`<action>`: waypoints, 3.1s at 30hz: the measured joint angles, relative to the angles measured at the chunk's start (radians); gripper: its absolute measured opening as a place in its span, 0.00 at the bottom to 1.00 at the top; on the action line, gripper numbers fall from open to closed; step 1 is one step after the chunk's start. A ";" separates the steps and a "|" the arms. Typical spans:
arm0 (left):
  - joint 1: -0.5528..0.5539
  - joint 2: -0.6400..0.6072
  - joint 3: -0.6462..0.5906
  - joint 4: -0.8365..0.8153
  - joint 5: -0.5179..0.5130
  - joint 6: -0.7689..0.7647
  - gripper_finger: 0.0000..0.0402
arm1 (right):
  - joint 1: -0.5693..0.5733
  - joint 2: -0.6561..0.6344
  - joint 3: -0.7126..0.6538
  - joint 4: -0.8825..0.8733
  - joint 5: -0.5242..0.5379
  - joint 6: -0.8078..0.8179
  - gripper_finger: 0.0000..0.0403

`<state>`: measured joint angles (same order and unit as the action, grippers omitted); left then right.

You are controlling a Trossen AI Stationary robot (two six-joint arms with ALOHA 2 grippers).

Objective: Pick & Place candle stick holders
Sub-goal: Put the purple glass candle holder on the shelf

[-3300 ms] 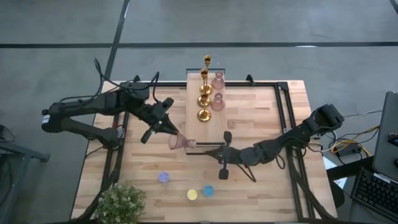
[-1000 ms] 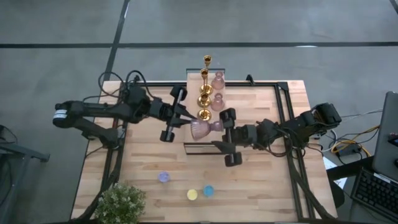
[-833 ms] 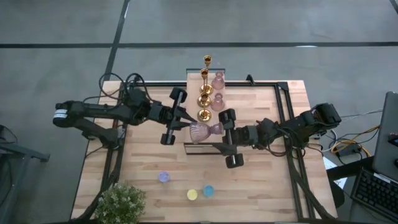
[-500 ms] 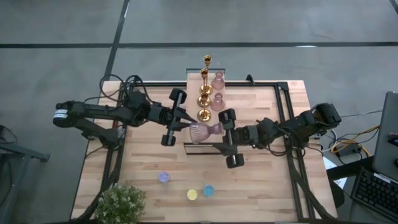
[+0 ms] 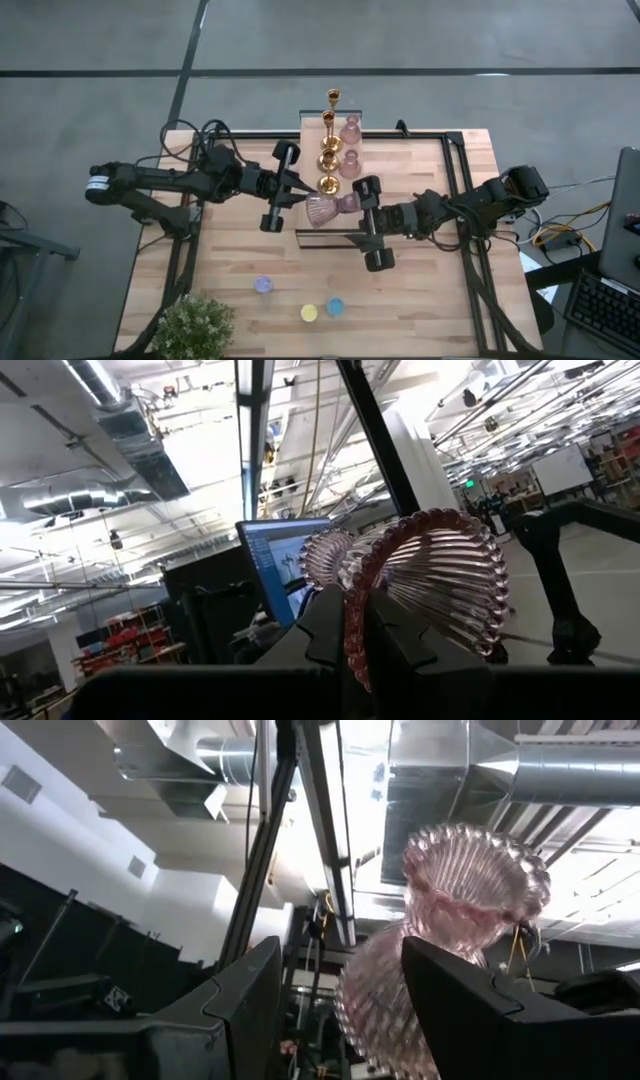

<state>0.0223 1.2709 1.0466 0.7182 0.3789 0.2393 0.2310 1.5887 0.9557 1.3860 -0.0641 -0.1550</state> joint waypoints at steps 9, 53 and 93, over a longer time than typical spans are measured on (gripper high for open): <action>-0.008 -0.001 -0.026 0.044 -0.003 -0.008 0.06 | -0.019 0.000 0.020 -0.010 0.006 0.047 0.51; -0.024 0.009 -0.048 0.048 0.023 -0.036 0.06 | -0.039 0.050 0.112 -0.104 -0.059 0.015 0.51; -0.024 -0.009 -0.101 -0.095 -0.007 -0.073 0.16 | -0.044 0.033 0.110 -0.214 -0.057 0.056 0.33</action>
<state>-0.0016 1.2622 0.9457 0.6233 0.3724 0.1665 0.1868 1.6219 1.0660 1.1717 -0.1214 -0.0986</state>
